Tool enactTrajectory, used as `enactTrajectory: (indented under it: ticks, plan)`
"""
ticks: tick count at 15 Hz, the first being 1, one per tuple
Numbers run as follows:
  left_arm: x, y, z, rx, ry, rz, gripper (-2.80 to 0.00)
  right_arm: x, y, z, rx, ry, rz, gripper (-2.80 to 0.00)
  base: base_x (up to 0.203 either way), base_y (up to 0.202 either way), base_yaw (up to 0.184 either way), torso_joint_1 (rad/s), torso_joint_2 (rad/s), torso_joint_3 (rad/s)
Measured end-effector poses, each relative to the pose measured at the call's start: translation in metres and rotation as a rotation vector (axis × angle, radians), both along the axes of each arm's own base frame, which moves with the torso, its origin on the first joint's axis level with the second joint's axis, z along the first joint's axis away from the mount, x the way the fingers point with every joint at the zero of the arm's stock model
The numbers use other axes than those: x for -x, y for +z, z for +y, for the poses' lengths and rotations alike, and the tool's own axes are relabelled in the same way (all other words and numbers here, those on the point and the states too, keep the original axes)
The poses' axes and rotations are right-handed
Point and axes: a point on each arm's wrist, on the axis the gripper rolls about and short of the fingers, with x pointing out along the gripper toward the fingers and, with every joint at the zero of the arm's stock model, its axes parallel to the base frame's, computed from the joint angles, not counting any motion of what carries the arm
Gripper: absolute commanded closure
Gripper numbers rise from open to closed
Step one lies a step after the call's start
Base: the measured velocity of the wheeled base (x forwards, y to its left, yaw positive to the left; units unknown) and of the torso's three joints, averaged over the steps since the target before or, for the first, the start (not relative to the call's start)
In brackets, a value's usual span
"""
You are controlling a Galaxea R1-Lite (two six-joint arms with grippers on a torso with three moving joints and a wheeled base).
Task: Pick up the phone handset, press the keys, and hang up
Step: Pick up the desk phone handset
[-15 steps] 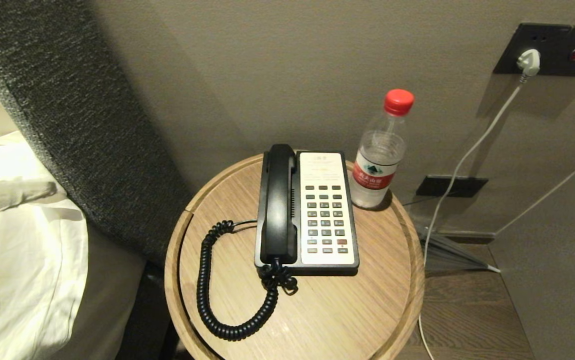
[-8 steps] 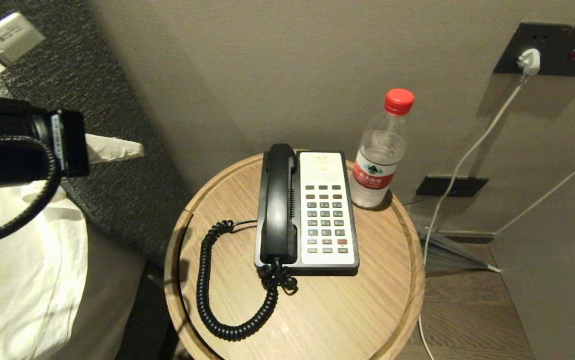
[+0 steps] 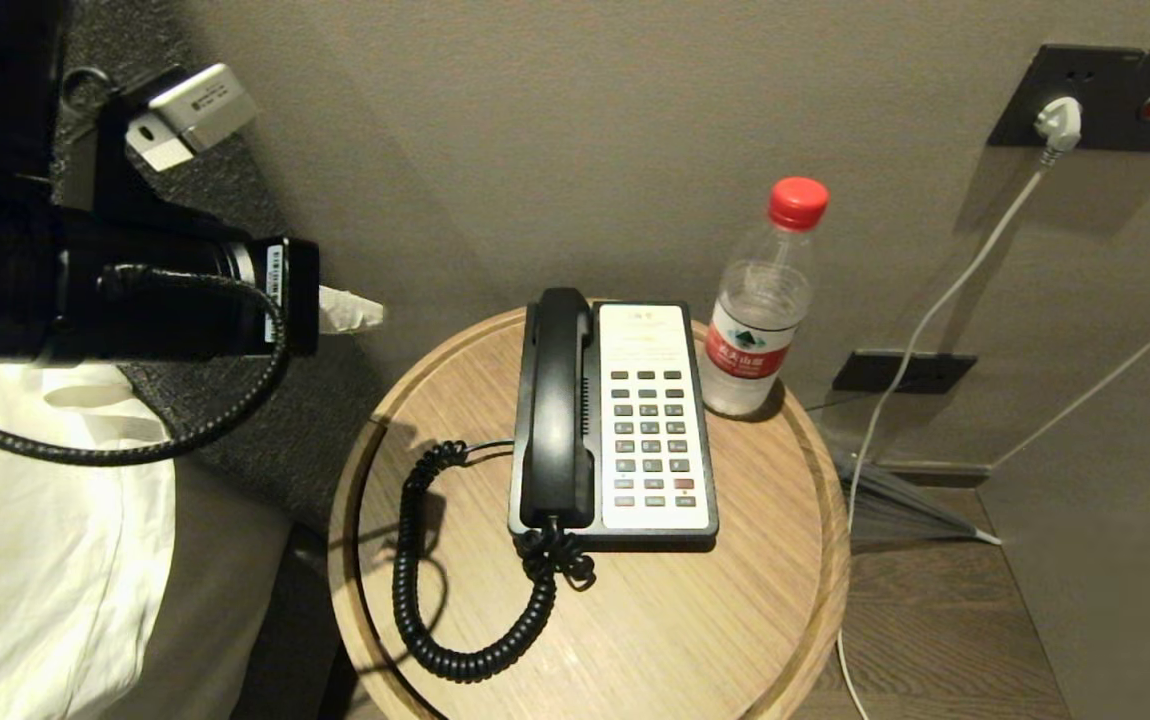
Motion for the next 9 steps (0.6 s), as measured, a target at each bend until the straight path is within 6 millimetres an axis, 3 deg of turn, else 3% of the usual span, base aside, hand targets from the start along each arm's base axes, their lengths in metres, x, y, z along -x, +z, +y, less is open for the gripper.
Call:
enactTrajectory:
  ticks: [3,9]
  plan:
    - [-0.007,0.013,-0.028,0.015,-0.036,0.014,-2.8,0.0,0.0,0.0,0.0,-0.001,0.0,0.0,0.0,0.0,0.0,0.0,0.0,0.0]
    - [-0.02,0.004,-0.059,-0.036,-0.048,0.036,-2.8,0.0,0.0,0.0,0.0,0.0,0.0,0.0,0.0,0.0,0.0,0.0,0.0,0.0]
